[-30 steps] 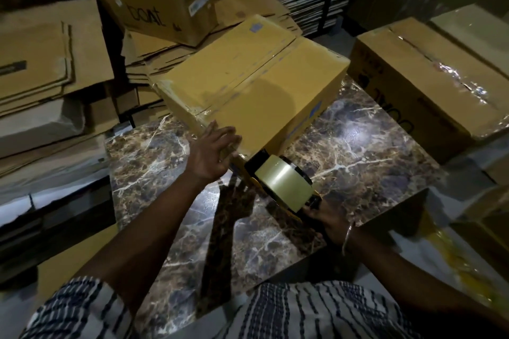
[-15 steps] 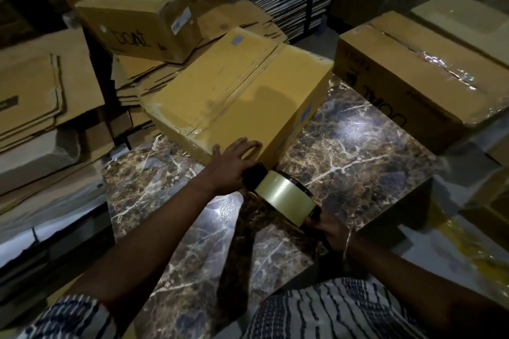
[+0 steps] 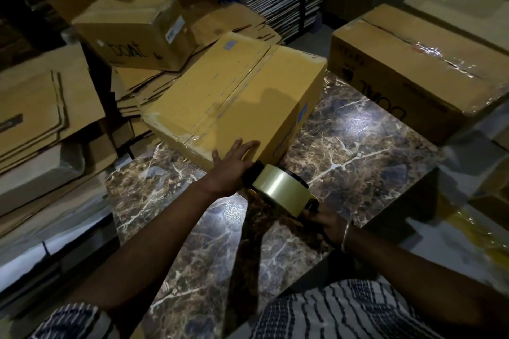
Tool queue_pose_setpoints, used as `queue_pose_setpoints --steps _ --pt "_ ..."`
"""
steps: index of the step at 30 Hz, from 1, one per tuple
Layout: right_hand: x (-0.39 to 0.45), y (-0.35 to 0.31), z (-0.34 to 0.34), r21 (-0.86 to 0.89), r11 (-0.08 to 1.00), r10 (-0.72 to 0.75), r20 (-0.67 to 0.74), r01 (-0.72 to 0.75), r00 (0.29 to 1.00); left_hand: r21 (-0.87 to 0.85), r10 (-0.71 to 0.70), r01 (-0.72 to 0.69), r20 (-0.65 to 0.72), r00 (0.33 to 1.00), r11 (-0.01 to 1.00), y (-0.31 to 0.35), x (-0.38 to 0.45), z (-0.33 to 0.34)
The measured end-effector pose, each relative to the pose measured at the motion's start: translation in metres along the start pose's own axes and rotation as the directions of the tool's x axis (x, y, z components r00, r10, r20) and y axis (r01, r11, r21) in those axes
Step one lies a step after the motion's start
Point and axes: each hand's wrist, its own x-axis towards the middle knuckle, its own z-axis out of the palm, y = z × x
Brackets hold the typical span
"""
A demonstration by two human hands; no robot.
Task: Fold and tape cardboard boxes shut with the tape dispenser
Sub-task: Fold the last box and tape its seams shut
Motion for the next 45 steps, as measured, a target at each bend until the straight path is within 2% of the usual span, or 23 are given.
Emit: queue_pose_setpoints --steps 5,8,11,16,18,21,23,26,30,34,37,41,45 --pt "-0.009 -0.013 -0.003 0.041 0.999 0.002 0.034 -0.003 0.999 0.03 -0.033 0.033 0.007 0.999 0.999 0.002 -0.002 -0.005" --pt "-0.014 -0.014 -0.022 0.064 0.997 0.05 -0.075 -0.045 0.996 0.053 0.0 0.001 -0.005 1.0 0.999 0.003 -0.004 -0.009" --pt "-0.016 -0.022 -0.042 0.063 0.997 0.054 -0.149 -0.045 0.987 0.169 -0.008 0.013 -0.03 1.0 0.986 0.006 -0.003 -0.013" --pt "-0.013 -0.044 -0.051 0.083 0.996 0.034 -0.146 -0.022 0.989 0.471 0.001 0.033 -0.072 0.997 0.882 0.02 0.014 -0.024" --pt "-0.01 -0.048 -0.053 0.116 0.993 0.029 -0.139 -0.013 0.99 0.5 -0.002 0.03 -0.056 0.998 0.866 0.018 0.021 -0.021" --pt "-0.007 -0.063 -0.048 0.199 0.979 0.06 -0.089 -0.041 0.994 0.466 -0.054 0.08 -0.071 0.996 0.881 0.015 0.03 -0.018" --pt "-0.004 -0.069 -0.046 0.245 0.97 0.022 -0.091 0.001 0.996 0.465 -0.049 0.076 -0.071 0.996 0.882 0.013 0.037 -0.018" --pt "0.001 -0.079 -0.044 0.217 0.976 0.01 -0.12 0.017 0.993 0.424 -0.074 0.102 -0.082 0.994 0.9 0.006 0.04 -0.017" --pt "0.009 -0.095 -0.045 0.206 0.978 0.042 -0.101 -0.02 0.994 0.194 -0.145 0.161 -0.092 0.985 0.968 0.003 0.04 0.0" --pt "0.021 -0.107 -0.041 0.164 0.984 -0.061 -0.053 0.069 0.997 0.099 -0.187 0.194 -0.077 0.979 0.976 0.003 0.04 0.003" --pt "0.03 -0.121 -0.031 0.135 0.986 -0.101 0.009 0.098 0.995 0.007 -0.172 0.174 -0.125 0.977 0.985 0.003 0.03 0.004" --pt "0.041 -0.145 -0.013 0.214 0.977 -0.05 0.104 0.027 0.993 0.0 -0.164 0.165 -0.118 0.979 0.986 -0.001 0.009 0.014" --pt "0.056 -0.16 0.011 0.137 0.99 0.022 0.157 -0.044 0.987 -0.007 -0.139 0.14 -0.121 0.983 0.99 -0.003 -0.025 0.028"
